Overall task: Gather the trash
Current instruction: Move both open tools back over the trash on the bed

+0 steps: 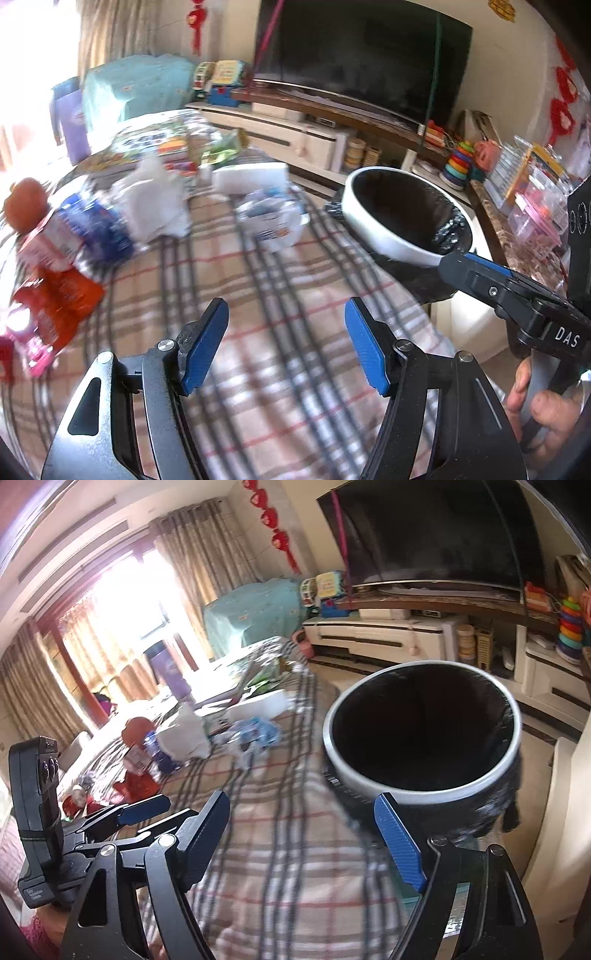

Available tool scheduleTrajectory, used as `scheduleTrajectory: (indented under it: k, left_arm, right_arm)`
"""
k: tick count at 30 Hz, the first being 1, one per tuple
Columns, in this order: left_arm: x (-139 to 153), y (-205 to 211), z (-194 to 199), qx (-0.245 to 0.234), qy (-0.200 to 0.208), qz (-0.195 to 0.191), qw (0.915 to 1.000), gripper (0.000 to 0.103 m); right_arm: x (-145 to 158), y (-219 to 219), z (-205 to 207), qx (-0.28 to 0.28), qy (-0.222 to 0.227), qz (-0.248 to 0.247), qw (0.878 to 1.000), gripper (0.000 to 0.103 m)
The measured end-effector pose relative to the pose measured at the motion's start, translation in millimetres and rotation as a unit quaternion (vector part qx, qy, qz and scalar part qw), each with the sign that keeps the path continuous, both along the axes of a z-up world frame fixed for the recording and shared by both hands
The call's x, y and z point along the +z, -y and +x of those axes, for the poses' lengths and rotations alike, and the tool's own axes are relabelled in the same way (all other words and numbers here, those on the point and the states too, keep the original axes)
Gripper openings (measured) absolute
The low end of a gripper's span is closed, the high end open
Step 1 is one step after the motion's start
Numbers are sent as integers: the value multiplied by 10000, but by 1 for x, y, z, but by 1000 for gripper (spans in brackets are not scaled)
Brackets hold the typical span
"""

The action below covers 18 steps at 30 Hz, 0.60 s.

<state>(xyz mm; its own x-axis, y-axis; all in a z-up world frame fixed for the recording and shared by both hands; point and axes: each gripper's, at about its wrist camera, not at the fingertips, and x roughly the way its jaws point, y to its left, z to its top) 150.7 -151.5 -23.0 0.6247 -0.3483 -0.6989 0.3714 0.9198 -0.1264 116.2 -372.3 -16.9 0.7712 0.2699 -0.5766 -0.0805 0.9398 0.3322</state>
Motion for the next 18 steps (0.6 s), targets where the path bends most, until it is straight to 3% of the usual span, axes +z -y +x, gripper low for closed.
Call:
scheduleTrajectory:
  k: [8,18]
  left_arm:
    - [-7,-49,-10,443,-46,-47,9990,67]
    - [-11,-82,-12,812,-94,-96,9966,67]
  right_arm:
    - [-7,-33,-1,265,-48,-49,9996,83]
    - [-11,-54,4,440,-89,-149,9989,83]
